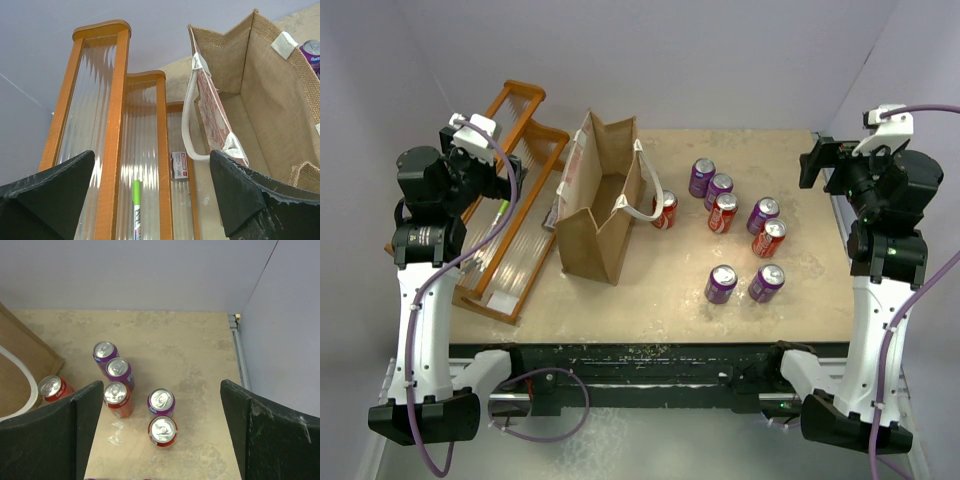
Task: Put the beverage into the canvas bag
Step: Move the canvas bag to the center of the board.
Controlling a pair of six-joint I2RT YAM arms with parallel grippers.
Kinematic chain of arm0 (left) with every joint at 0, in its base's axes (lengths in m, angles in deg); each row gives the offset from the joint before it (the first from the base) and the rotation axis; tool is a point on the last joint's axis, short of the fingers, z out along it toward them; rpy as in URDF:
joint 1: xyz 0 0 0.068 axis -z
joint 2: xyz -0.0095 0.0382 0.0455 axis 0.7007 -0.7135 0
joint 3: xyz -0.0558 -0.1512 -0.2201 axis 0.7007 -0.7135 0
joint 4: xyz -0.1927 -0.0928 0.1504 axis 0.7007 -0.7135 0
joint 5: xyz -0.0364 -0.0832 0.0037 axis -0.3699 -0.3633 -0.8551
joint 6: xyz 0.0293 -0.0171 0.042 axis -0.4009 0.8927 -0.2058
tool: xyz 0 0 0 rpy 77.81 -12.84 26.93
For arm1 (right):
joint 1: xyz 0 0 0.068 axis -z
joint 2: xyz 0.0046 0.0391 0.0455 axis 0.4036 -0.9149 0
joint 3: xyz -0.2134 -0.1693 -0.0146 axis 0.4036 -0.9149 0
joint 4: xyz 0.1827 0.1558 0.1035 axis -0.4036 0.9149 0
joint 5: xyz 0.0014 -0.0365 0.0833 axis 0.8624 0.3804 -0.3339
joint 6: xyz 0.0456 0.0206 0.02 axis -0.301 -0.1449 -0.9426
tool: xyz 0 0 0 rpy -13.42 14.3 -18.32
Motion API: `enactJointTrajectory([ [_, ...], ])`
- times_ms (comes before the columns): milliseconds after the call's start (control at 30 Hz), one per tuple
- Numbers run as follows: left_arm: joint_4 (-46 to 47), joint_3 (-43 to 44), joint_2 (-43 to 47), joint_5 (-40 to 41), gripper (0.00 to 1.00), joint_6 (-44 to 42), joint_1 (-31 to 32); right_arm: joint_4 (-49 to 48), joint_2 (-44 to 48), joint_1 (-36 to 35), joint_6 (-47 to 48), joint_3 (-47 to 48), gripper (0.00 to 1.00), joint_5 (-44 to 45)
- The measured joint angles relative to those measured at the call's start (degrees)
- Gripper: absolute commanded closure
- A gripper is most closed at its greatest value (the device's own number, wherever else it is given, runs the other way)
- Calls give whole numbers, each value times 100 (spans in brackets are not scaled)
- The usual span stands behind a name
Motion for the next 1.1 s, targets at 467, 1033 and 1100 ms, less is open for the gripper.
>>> enactJointTrajectory([
  [467,-540,557,-348,-133,1,-337,17,-181,-153,11,13,0,0,-28],
  [1033,-1360,2197,-2817,455,7,-199,1652,-345,-376,-245,238,-245,0,-345],
  [1100,-1515,2516,-3281,490,11,52,1694,-337,-376,-304,264,-345,0,-345],
])
